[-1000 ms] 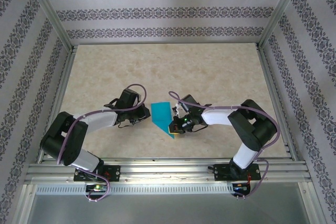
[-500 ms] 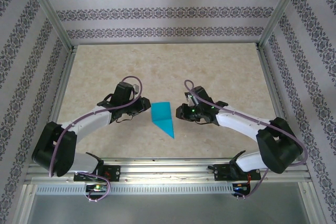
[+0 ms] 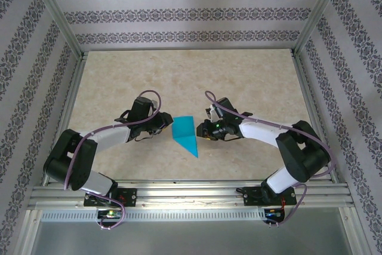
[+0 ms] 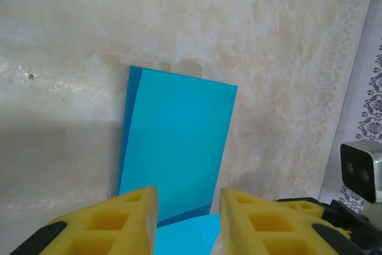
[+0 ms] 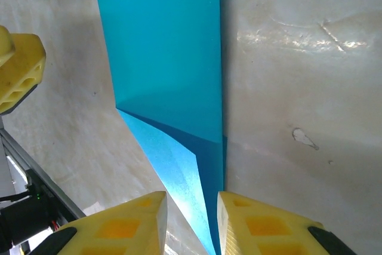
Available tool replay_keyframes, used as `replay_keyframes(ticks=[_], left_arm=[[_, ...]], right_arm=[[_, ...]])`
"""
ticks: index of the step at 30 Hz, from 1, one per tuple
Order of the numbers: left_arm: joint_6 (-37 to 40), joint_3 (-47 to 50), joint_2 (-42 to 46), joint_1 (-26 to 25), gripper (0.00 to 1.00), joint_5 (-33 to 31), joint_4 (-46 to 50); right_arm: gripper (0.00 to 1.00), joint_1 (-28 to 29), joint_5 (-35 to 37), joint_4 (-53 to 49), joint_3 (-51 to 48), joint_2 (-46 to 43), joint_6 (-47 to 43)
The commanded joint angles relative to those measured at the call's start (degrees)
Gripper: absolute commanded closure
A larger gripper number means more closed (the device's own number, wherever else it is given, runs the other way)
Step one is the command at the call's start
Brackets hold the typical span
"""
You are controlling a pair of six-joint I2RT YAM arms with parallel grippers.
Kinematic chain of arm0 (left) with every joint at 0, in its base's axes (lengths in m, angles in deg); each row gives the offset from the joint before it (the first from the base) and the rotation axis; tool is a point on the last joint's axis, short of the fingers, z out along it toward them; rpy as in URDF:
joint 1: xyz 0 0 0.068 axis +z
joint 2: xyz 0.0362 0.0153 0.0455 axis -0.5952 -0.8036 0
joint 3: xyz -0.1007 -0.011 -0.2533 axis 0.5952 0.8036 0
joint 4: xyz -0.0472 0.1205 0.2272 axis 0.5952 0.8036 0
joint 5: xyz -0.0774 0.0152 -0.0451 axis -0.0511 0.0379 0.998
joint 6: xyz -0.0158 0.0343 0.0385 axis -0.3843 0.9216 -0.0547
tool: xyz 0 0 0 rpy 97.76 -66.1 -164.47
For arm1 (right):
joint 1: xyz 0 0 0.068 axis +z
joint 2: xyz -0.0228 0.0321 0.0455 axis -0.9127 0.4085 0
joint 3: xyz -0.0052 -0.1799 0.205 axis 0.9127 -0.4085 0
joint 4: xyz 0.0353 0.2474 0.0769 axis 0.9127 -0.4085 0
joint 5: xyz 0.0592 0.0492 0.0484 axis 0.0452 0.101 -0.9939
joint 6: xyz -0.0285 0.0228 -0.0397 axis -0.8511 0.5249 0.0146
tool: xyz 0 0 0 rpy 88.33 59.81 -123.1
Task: Fold a paper plane with a square sheet of paper (pick it up from the middle)
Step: Third fold the triangle at the center of the table.
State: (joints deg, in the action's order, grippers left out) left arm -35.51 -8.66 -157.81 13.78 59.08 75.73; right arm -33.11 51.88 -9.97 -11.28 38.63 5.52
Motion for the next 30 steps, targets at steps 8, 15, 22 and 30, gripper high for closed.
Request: replay_keyframes(ticks=[8,15,22,30], left_arm=[[5.18,-1.73,-0.71,1.17,0.65,3.47,5.69],[5.44,-2.76,-2.91,2.11,0.64,7.58,4.88],[4.09,-3.3,-5.92,2.51,0.64,8.08,2.94],[2.87,-2.37,-7.34,2.61,0.65,9.18,0.51]], right_arm=[[0.71,0.79,3.24,3.39,1.72,1.95,1.7],[0.72,1.81,5.29,5.24,-0.39,0.21,3.5],[0.73,2.03,4.54,5.38,0.45,1.8,3.42],[0.76,3.61,1.47,5.51,1.6,5.08,2.36]])
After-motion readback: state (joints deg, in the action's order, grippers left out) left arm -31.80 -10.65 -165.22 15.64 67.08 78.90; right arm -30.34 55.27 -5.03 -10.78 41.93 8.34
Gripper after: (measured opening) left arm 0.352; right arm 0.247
